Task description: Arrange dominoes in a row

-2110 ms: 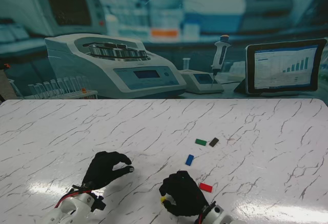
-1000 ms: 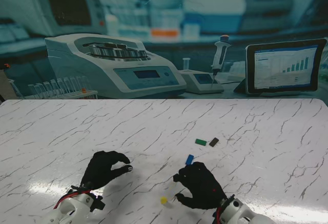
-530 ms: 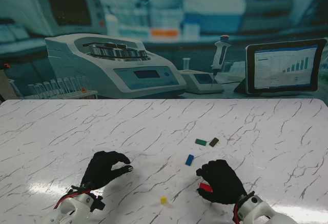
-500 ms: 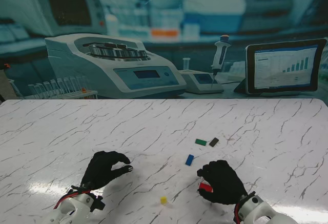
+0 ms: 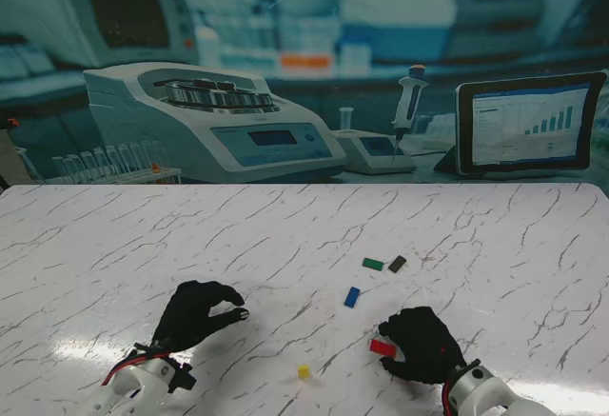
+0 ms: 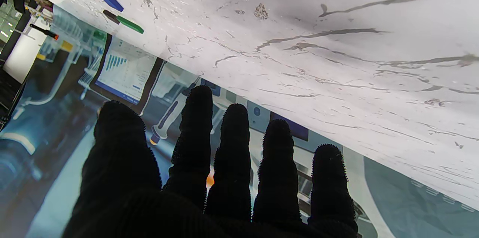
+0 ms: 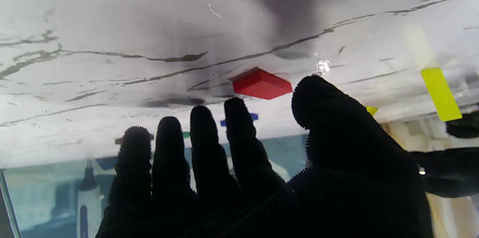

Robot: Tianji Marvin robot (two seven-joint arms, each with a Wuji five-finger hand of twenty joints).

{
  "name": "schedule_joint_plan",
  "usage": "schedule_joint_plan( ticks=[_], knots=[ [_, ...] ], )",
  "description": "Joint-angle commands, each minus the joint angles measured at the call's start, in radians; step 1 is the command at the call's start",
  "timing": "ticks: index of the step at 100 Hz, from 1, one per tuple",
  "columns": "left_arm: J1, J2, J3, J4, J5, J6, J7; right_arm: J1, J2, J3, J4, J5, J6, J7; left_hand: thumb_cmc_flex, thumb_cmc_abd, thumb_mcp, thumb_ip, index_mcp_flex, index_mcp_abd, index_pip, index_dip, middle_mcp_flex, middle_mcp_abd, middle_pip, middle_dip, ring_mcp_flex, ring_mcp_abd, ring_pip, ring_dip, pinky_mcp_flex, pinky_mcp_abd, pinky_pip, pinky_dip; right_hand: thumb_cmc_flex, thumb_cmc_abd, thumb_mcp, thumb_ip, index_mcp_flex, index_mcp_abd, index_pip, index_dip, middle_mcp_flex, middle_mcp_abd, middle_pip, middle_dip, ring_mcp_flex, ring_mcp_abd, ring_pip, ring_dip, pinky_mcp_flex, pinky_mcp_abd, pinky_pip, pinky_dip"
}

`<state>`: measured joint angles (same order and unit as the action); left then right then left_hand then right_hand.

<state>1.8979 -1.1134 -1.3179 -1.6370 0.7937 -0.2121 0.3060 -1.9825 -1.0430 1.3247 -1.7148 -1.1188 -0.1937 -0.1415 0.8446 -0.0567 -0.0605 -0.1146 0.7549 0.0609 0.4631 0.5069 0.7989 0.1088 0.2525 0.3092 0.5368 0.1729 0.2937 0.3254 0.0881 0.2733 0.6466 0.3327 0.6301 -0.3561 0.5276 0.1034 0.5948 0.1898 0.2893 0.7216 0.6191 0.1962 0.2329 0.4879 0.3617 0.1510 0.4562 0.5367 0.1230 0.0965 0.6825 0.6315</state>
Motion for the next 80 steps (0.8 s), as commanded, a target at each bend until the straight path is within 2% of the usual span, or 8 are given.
schedule_joint_plan(
  ticks=[1, 28, 52, 56, 65, 69, 71, 80],
  knots=[
    [0.003, -0.003, 0.004, 0.002, -0.002, -0.028, -0.011, 0.001, -0.004, -0.009, 0.008, -0.001, 0.010, -0.008, -0.008, -0.016, 0.002, 0.021, 0.011, -0.034, 0.005, 0.000, 0.016, -0.024, 0.000, 0.011, -0.016, -0.035, -0.010, -0.007, -0.011, -0.020, -0.032, -0.012, 0.023, -0.018, -0.015, -0.058, -0.040, -0.004, -0.004, -0.016, -0.005, -0.008, 0.008, -0.012, 0.010, -0.023, -0.002, -0.012, 0.001, 0.118, -0.013, 0.013],
    [-0.002, -0.002, 0.008, 0.006, -0.004, -0.028, -0.015, 0.019, -0.001, -0.038, 0.025, -0.013, 0.032, -0.009, -0.009, -0.016, 0.002, 0.021, 0.011, -0.035, 0.009, 0.000, 0.018, -0.026, 0.000, 0.010, -0.014, -0.036, -0.010, -0.009, -0.010, -0.010, -0.027, -0.009, 0.106, -0.039, -0.028, -0.058, -0.027, -0.018, 0.015, -0.004, -0.005, -0.013, 0.030, -0.006, 0.014, -0.023, 0.028, -0.003, 0.008, 0.104, 0.003, 0.016],
    [-0.004, -0.002, 0.009, 0.009, -0.006, -0.035, -0.016, 0.031, 0.000, -0.073, 0.054, -0.017, 0.052, -0.039, -0.007, -0.018, 0.002, 0.021, 0.012, -0.035, 0.011, 0.000, 0.020, -0.025, 0.002, 0.011, -0.014, -0.036, -0.008, -0.009, -0.011, -0.029, -0.033, -0.012, 0.193, -0.041, -0.028, -0.045, 0.015, -0.045, 0.087, 0.058, 0.008, -0.038, 0.125, 0.049, 0.032, -0.025, 0.109, 0.036, 0.019, 0.087, 0.054, 0.004],
    [-0.004, -0.002, 0.008, 0.009, -0.006, -0.035, -0.015, 0.034, -0.001, -0.080, 0.061, -0.015, 0.056, -0.049, -0.007, -0.018, 0.003, 0.021, 0.011, -0.037, 0.012, 0.000, 0.019, -0.025, 0.001, 0.011, -0.013, -0.037, -0.007, -0.009, -0.010, -0.030, -0.034, -0.012, 0.209, -0.065, -0.009, -0.059, 0.016, -0.054, 0.123, 0.077, 0.012, -0.047, 0.154, 0.069, 0.038, -0.027, 0.127, 0.048, 0.021, 0.084, 0.068, 0.000],
    [-0.005, -0.002, 0.008, 0.010, -0.007, -0.038, -0.015, 0.039, -0.002, -0.091, 0.074, -0.011, 0.060, -0.064, -0.006, -0.019, 0.002, 0.021, 0.013, -0.037, 0.014, 0.000, 0.020, -0.025, 0.002, 0.011, -0.013, -0.039, -0.006, -0.009, -0.009, -0.031, -0.035, -0.013, 0.221, -0.105, 0.051, -0.109, -0.011, -0.070, 0.250, 0.064, 0.014, -0.061, 0.209, 0.111, 0.046, -0.030, 0.150, 0.067, 0.021, 0.086, 0.095, -0.021],
    [-0.005, -0.002, 0.008, 0.010, -0.007, -0.039, -0.016, 0.040, -0.002, -0.095, 0.078, -0.009, 0.062, -0.070, -0.006, -0.020, 0.002, 0.021, 0.014, -0.037, 0.015, 0.000, 0.020, -0.026, 0.003, 0.011, -0.013, -0.038, -0.006, -0.009, -0.010, -0.033, -0.035, -0.013, 0.234, -0.122, 0.064, -0.118, -0.025, -0.078, 0.314, 0.066, 0.019, -0.066, 0.231, 0.126, 0.051, -0.032, 0.157, 0.072, 0.023, 0.088, 0.101, -0.025],
    [-0.005, -0.002, 0.008, 0.010, -0.007, -0.040, -0.016, 0.041, -0.002, -0.096, 0.080, -0.008, 0.063, -0.072, -0.006, -0.020, 0.002, 0.021, 0.012, -0.037, 0.015, 0.000, 0.020, -0.026, 0.003, 0.011, -0.014, -0.038, -0.007, -0.010, -0.010, -0.033, -0.036, -0.013, 0.238, -0.128, 0.071, -0.122, -0.037, -0.083, 0.363, 0.039, 0.012, -0.073, 0.239, 0.133, 0.053, -0.034, 0.159, 0.075, 0.022, 0.088, 0.105, -0.030],
    [-0.005, -0.002, 0.008, 0.010, -0.007, -0.041, -0.017, 0.042, -0.003, -0.102, 0.086, -0.006, 0.069, -0.082, -0.006, -0.019, 0.002, 0.021, 0.012, -0.037, 0.016, 0.000, 0.020, -0.027, 0.003, 0.011, -0.013, -0.039, -0.006, -0.010, -0.009, -0.031, -0.036, -0.014, 0.265, -0.160, 0.092, -0.135, -0.065, -0.101, 0.497, 0.054, 0.014, -0.085, 0.296, 0.175, 0.062, -0.038, 0.179, 0.089, 0.025, 0.092, 0.114, -0.033]
  ],
)
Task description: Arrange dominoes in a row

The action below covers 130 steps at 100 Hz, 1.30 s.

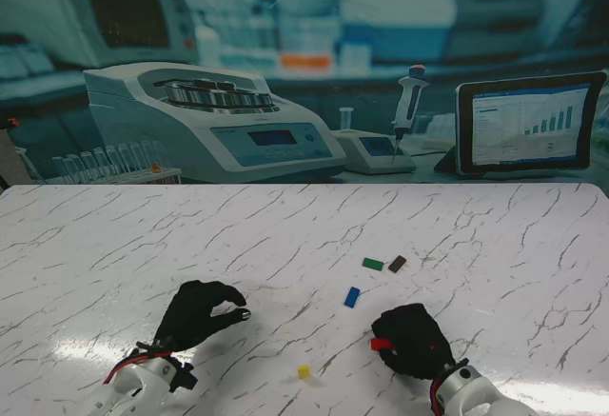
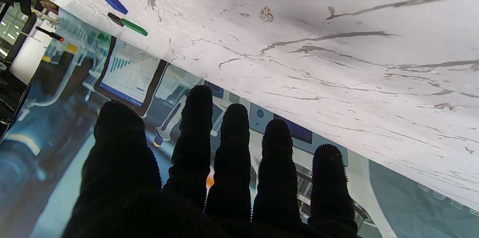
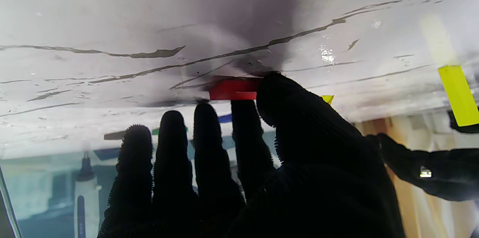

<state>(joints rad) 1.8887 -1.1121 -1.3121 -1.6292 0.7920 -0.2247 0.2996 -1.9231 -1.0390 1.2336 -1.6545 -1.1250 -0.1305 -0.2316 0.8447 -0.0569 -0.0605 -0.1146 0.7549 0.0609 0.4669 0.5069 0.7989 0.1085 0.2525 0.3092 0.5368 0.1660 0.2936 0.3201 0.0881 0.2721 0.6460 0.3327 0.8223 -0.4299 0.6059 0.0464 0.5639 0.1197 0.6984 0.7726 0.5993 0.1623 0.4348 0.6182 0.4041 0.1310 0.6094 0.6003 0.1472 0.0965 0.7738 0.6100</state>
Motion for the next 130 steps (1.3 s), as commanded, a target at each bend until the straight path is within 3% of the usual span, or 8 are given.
schedule_joint_plan(
  ticks=[1, 25, 34, 59, 95, 130],
  knots=[
    [0.004, -0.003, 0.002, 0.002, -0.005, -0.028, -0.010, -0.017, -0.007, -0.011, 0.026, 0.000, 0.006, 0.007, -0.006, -0.019, 0.002, 0.021, 0.012, -0.037, 0.013, 0.000, 0.020, -0.025, 0.003, 0.011, -0.013, -0.031, -0.006, -0.004, -0.009, -0.029, -0.036, -0.014, 0.075, -0.087, 0.015, -0.078, -0.035, -0.032, 0.095, 0.006, 0.034, -0.053, 0.098, 0.047, 0.020, -0.019, 0.027, 0.026, 0.000, 0.092, 0.023, -0.012],
    [0.005, -0.003, 0.003, 0.001, -0.003, -0.027, -0.009, -0.017, -0.009, -0.017, 0.029, 0.001, 0.017, -0.007, -0.007, -0.018, 0.002, 0.021, 0.012, -0.038, 0.016, 0.000, 0.020, -0.027, 0.004, 0.012, -0.013, -0.033, -0.005, -0.005, -0.007, -0.022, -0.034, -0.013, 0.111, -0.103, 0.055, -0.092, -0.030, -0.065, 0.198, 0.149, 0.045, -0.064, 0.170, 0.207, 0.032, -0.023, 0.050, 0.040, 0.002, 0.091, 0.040, -0.017],
    [0.004, -0.003, 0.003, 0.001, -0.003, -0.027, -0.011, -0.018, -0.010, -0.016, 0.027, 0.001, 0.021, -0.012, -0.007, -0.018, 0.002, 0.021, 0.011, -0.038, 0.017, 0.000, 0.019, -0.028, 0.004, 0.012, -0.013, -0.034, -0.005, -0.005, -0.007, -0.024, -0.034, -0.012, 0.114, -0.103, 0.060, -0.095, -0.021, -0.078, 0.203, 0.230, 0.046, -0.068, 0.181, 0.247, 0.033, -0.024, 0.057, 0.045, 0.000, 0.094, 0.045, -0.020],
    [0.004, -0.003, 0.003, 0.001, -0.004, -0.027, -0.011, -0.023, -0.010, -0.013, 0.018, -0.008, 0.025, -0.019, -0.006, -0.019, 0.002, 0.021, 0.011, -0.037, 0.019, 0.000, 0.020, -0.027, 0.006, 0.012, -0.014, -0.033, -0.004, -0.005, -0.007, -0.023, -0.034, -0.012, 0.115, -0.107, 0.061, -0.096, -0.026, -0.085, 0.234, 0.346, 0.039, -0.063, 0.236, 0.323, 0.032, -0.021, 0.089, 0.069, -0.004, 0.097, 0.049, -0.023],
    [0.005, -0.003, 0.004, -0.001, -0.004, -0.022, -0.013, -0.030, -0.010, -0.013, 0.009, -0.022, 0.035, -0.035, -0.002, -0.011, 0.004, 0.021, 0.012, -0.038, 0.020, -0.002, 0.022, -0.029, 0.005, 0.011, -0.011, -0.035, -0.005, -0.005, -0.006, -0.012, -0.028, -0.009, 0.123, -0.119, 0.080, -0.103, -0.011, -0.097, 0.275, 0.445, 0.064, -0.053, 0.315, 0.441, 0.058, -0.013, 0.143, 0.114, 0.011, 0.112, 0.067, -0.021],
    [0.005, -0.002, 0.005, -0.003, -0.001, -0.015, -0.013, -0.045, -0.012, -0.005, 0.000, -0.035, 0.038, -0.064, 0.018, 0.003, 0.005, 0.020, 0.015, -0.040, 0.023, -0.002, 0.025, -0.031, 0.005, 0.011, -0.008, -0.036, -0.005, -0.005, -0.003, -0.009, -0.023, -0.006, 0.121, -0.127, 0.093, -0.108, 0.001, -0.116, 0.304, 0.468, 0.073, -0.065, 0.344, 0.481, 0.059, -0.023, 0.173, 0.147, 0.011, 0.107, 0.075, -0.021]
  ],
)
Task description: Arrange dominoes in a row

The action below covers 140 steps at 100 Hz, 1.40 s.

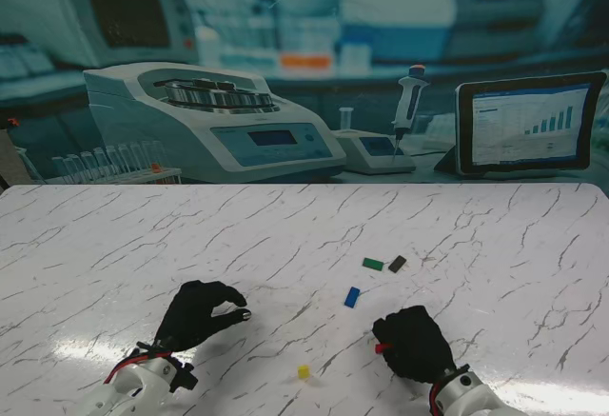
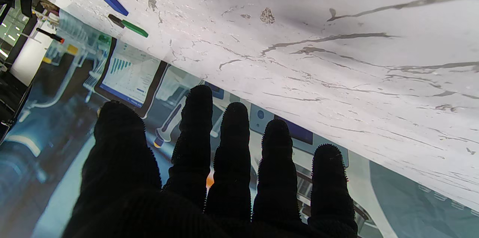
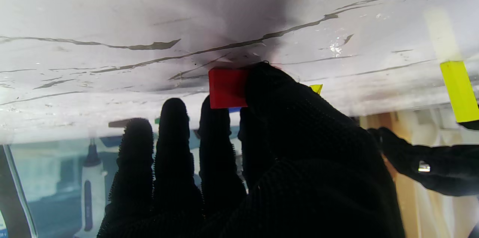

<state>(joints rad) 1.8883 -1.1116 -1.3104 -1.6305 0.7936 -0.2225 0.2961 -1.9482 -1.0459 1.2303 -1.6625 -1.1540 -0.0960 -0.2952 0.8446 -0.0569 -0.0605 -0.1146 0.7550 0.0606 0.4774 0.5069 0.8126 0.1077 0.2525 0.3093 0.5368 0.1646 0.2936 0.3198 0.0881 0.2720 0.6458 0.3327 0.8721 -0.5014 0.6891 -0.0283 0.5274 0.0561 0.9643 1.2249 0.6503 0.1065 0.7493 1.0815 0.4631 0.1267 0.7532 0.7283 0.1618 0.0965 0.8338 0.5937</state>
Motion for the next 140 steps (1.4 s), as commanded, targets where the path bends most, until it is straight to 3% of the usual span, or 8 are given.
schedule_joint_plan(
  ticks=[1, 14, 30, 44, 89, 97, 104, 140],
  knots=[
    [0.006, -0.003, 0.003, -0.002, -0.003, -0.017, -0.010, -0.020, -0.005, -0.001, 0.008, -0.006, 0.003, 0.000, 0.018, 0.003, 0.005, 0.020, 0.015, -0.040, 0.012, -0.002, 0.012, -0.030, 0.006, 0.011, -0.007, -0.035, -0.004, -0.005, -0.004, -0.009, -0.023, -0.006, 0.072, -0.056, 0.010, -0.034, 0.037, -0.053, 0.038, 0.015, 0.021, -0.010, 0.030, 0.018, 0.000, -0.019, 0.029, 0.019, -0.004, 0.107, 0.015, -0.005],
    [0.006, -0.003, 0.004, -0.003, -0.002, -0.014, -0.012, -0.024, -0.005, 0.002, 0.004, -0.012, 0.004, -0.008, 0.022, 0.005, 0.002, 0.019, 0.016, -0.040, 0.015, -0.002, 0.013, -0.031, 0.006, 0.012, -0.006, -0.035, -0.004, -0.004, -0.001, -0.008, -0.020, -0.005, 0.064, -0.059, 0.010, -0.033, 0.031, -0.057, 0.024, -0.005, 0.013, -0.013, 0.010, -0.002, -0.005, -0.018, 0.024, 0.022, -0.004, 0.104, 0.017, -0.005],
    [0.006, -0.002, 0.004, -0.003, -0.002, -0.013, -0.014, -0.025, -0.006, 0.007, 0.000, -0.007, 0.000, -0.003, 0.022, 0.003, 0.000, 0.019, 0.014, -0.040, 0.018, -0.002, 0.013, -0.031, 0.008, 0.012, -0.005, -0.035, -0.002, -0.003, -0.001, -0.008, -0.018, -0.004, 0.041, -0.043, -0.016, -0.020, 0.010, -0.043, -0.065, -0.154, -0.003, 0.011, -0.078, -0.116, -0.011, -0.005, -0.025, -0.003, -0.009, 0.110, 0.015, -0.008],
    [0.005, -0.002, 0.004, -0.003, -0.002, -0.012, -0.014, -0.028, -0.006, 0.012, -0.005, 0.000, -0.011, 0.002, 0.022, 0.002, 0.001, 0.019, 0.015, -0.041, 0.021, -0.001, 0.013, -0.032, 0.009, 0.013, -0.005, -0.038, -0.001, -0.003, -0.002, -0.007, -0.017, -0.004, 0.036, -0.042, -0.014, -0.012, -0.014, -0.042, -0.103, -0.217, -0.001, 0.028, -0.113, -0.166, -0.002, 0.012, -0.043, -0.015, -0.002, 0.125, 0.013, -0.008],
    [0.011, -0.002, 0.004, -0.013, -0.001, -0.004, -0.018, -0.029, -0.008, 0.018, -0.012, 0.008, -0.023, 0.008, 0.021, 0.001, 0.000, 0.019, 0.016, -0.043, 0.039, 0.004, 0.020, -0.037, 0.016, 0.016, 0.002, -0.038, 0.003, -0.001, 0.000, -0.003, -0.010, -0.001, 0.012, -0.003, -0.013, 0.004, -0.022, -0.013, -0.264, -0.350, 0.019, 0.030, -0.132, -0.205, 0.030, 0.026, -0.071, -0.029, 0.015, 0.144, 0.004, -0.002],
    [0.012, -0.002, 0.003, -0.014, -0.001, -0.003, -0.019, -0.028, -0.007, 0.018, -0.012, 0.009, -0.024, 0.011, 0.020, 0.000, 0.000, 0.019, 0.014, -0.043, 0.041, 0.004, 0.020, -0.035, 0.017, 0.016, 0.000, -0.035, 0.002, 0.000, 0.000, -0.003, -0.010, 0.000, 0.014, -0.008, -0.008, 0.007, -0.002, -0.019, -0.264, -0.380, 0.021, 0.027, -0.138, -0.209, 0.029, 0.024, -0.076, -0.031, 0.012, 0.142, -0.002, -0.003],
    [0.012, -0.002, 0.003, -0.013, -0.002, -0.004, -0.018, -0.027, -0.007, 0.018, -0.012, 0.010, -0.025, 0.014, 0.019, 0.000, 0.000, 0.019, 0.014, -0.042, 0.042, 0.004, 0.019, -0.034, 0.016, 0.016, 0.000, -0.036, 0.002, 0.000, -0.001, -0.002, -0.010, 0.000, 0.011, -0.023, 0.009, 0.004, 0.001, -0.048, -0.149, -0.467, 0.017, 0.015, -0.144, -0.209, 0.030, 0.021, -0.079, -0.031, 0.009, 0.139, -0.012, 0.002],
    [0.013, -0.003, 0.003, -0.014, -0.001, -0.003, -0.013, -0.017, -0.006, 0.013, -0.006, 0.017, -0.024, 0.034, 0.015, -0.001, 0.000, 0.020, 0.014, -0.040, 0.042, 0.002, 0.018, -0.032, 0.015, 0.016, 0.000, -0.034, 0.001, 0.001, 0.000, -0.002, -0.007, 0.001, -0.032, -0.029, 0.073, 0.050, 0.103, -0.072, -0.099, -0.450, -0.002, 0.007, -0.186, -0.260, 0.021, 0.005, -0.096, -0.038, -0.005, 0.134, -0.028, 0.005]
  ],
)
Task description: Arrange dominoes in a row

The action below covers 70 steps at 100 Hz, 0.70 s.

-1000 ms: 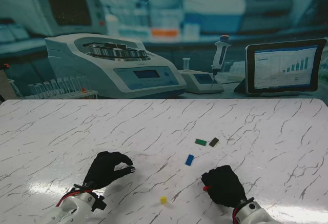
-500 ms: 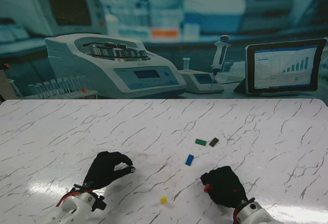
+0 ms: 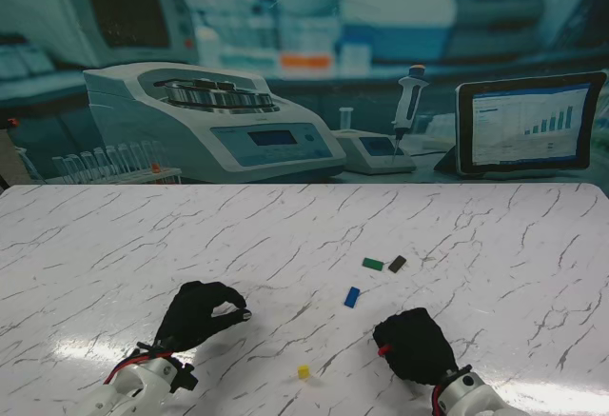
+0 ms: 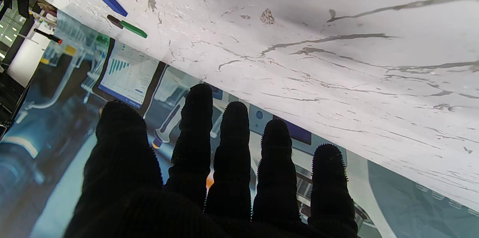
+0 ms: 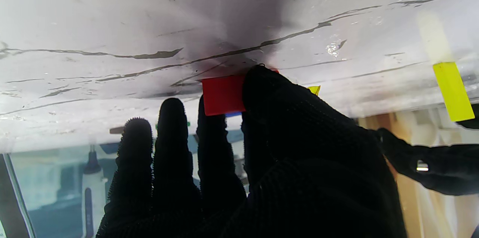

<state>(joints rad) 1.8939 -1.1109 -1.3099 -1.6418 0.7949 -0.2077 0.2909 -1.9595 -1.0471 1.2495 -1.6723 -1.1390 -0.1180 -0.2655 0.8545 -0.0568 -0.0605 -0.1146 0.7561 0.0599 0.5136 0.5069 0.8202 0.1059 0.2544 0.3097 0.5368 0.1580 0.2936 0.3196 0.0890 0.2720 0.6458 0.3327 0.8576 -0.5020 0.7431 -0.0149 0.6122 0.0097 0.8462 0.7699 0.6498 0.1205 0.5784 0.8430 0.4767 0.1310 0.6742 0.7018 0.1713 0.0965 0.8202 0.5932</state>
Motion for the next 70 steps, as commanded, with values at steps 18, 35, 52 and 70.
schedule_joint_plan(
  ticks=[18, 35, 52, 70],
  knots=[
    [0.007, -0.004, 0.003, -0.003, -0.003, -0.017, -0.008, -0.001, -0.004, -0.011, 0.008, -0.003, 0.000, 0.005, 0.001, -0.001, 0.000, 0.020, 0.016, -0.037, 0.009, 0.003, 0.012, -0.029, 0.015, 0.016, 0.003, -0.024, 0.002, 0.002, -0.001, -0.002, -0.007, 0.001, -0.076, -0.054, 0.089, 0.112, 0.039, -0.050, 0.030, 0.037, -0.021, -0.008, -0.021, -0.062, -0.008, -0.006, -0.025, -0.015, -0.028, 0.132, -0.030, 0.011],
    [0.007, -0.004, 0.003, -0.002, -0.003, -0.017, -0.003, 0.003, -0.003, -0.013, 0.012, -0.006, 0.002, 0.004, -0.005, 0.001, 0.000, 0.019, 0.016, -0.032, 0.016, 0.007, 0.012, -0.026, 0.017, 0.017, 0.002, -0.025, 0.003, 0.003, -0.001, -0.002, -0.007, 0.001, -0.108, -0.060, 0.114, 0.149, 0.046, -0.072, 0.031, 0.058, -0.055, -0.008, -0.014, -0.090, -0.032, -0.006, -0.038, -0.022, -0.043, 0.130, -0.038, 0.013],
    [0.006, -0.005, 0.004, -0.001, -0.003, -0.016, -0.001, 0.003, -0.004, -0.016, 0.015, -0.015, 0.009, -0.026, -0.007, 0.002, 0.000, 0.019, 0.016, -0.025, 0.019, 0.009, 0.012, -0.020, 0.019, 0.018, 0.003, -0.023, 0.004, 0.004, 0.001, -0.001, -0.006, 0.001, -0.116, -0.060, 0.106, 0.149, 0.047, -0.102, 0.021, 0.059, -0.096, 0.011, -0.023, -0.101, -0.067, 0.000, -0.054, -0.032, -0.056, 0.125, -0.041, 0.014],
    [0.006, -0.005, 0.005, -0.001, -0.002, -0.016, 0.000, -0.001, -0.006, -0.014, 0.009, -0.025, 0.015, -0.052, -0.009, 0.002, 0.000, 0.019, 0.017, -0.023, 0.021, 0.010, 0.013, -0.018, 0.020, 0.019, 0.004, -0.021, 0.005, 0.005, 0.001, 0.003, -0.003, 0.003, -0.110, -0.059, 0.093, 0.137, 0.047, -0.113, 0.012, 0.056, -0.127, 0.030, -0.041, -0.115, -0.104, 0.009, -0.064, -0.042, -0.067, 0.122, -0.042, 0.014]
  ],
)
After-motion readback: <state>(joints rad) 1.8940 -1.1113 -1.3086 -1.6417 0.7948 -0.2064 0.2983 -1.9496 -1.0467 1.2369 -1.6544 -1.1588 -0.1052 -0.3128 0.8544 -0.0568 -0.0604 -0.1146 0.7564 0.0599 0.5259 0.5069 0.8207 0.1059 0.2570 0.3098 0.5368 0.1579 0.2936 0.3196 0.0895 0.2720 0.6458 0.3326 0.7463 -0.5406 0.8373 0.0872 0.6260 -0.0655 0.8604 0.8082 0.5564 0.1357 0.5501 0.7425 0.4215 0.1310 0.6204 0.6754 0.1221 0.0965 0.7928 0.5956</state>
